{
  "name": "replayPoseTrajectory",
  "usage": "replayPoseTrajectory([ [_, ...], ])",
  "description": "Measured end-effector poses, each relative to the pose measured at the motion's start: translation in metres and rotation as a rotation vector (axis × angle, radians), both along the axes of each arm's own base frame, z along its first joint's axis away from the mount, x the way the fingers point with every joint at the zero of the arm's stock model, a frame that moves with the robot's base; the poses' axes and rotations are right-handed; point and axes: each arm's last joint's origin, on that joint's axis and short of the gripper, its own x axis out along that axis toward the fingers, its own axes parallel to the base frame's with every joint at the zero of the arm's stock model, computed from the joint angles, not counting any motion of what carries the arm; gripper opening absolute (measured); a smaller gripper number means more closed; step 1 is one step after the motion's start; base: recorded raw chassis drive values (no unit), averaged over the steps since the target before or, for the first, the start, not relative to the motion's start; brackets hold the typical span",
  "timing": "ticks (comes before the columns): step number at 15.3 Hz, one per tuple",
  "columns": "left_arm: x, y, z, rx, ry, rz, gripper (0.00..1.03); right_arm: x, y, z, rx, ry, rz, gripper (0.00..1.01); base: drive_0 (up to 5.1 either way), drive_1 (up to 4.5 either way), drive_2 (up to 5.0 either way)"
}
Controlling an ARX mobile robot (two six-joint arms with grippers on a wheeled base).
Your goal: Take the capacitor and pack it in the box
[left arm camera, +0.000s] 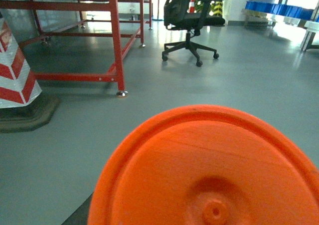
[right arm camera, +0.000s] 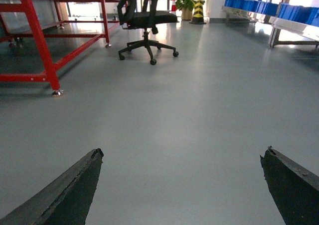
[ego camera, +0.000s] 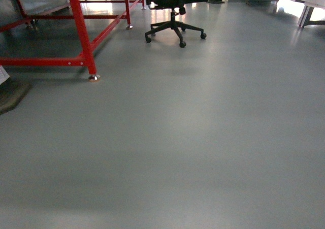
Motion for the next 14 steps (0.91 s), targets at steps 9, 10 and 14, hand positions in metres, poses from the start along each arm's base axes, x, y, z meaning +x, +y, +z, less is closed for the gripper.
replayPoseTrajectory([
  [9, 0.0000, 0.0000, 0.0000, 0.000, 0.000, 0.000, 0.43, 0.0000, 0.0000, 0.0001, 0.000, -0.001, 0.000, 0.98, -5.0, 2.35, 2.4],
  [10, 0.0000, 0.0000, -0.0001, 0.000, 0.001, 0.000, 0.43, 0.0000, 0.0000, 0.0003, 0.000, -0.003, 0.001, 0.98, -4.9, 2.45, 2.4],
  [14, 0.0000, 0.0000, 0.0002, 0.000, -0.002, 0.000, 0.43, 0.0000, 0.0000, 0.0000, 0.000, 0.000, 0.000, 0.98, -5.0, 2.34, 2.3],
])
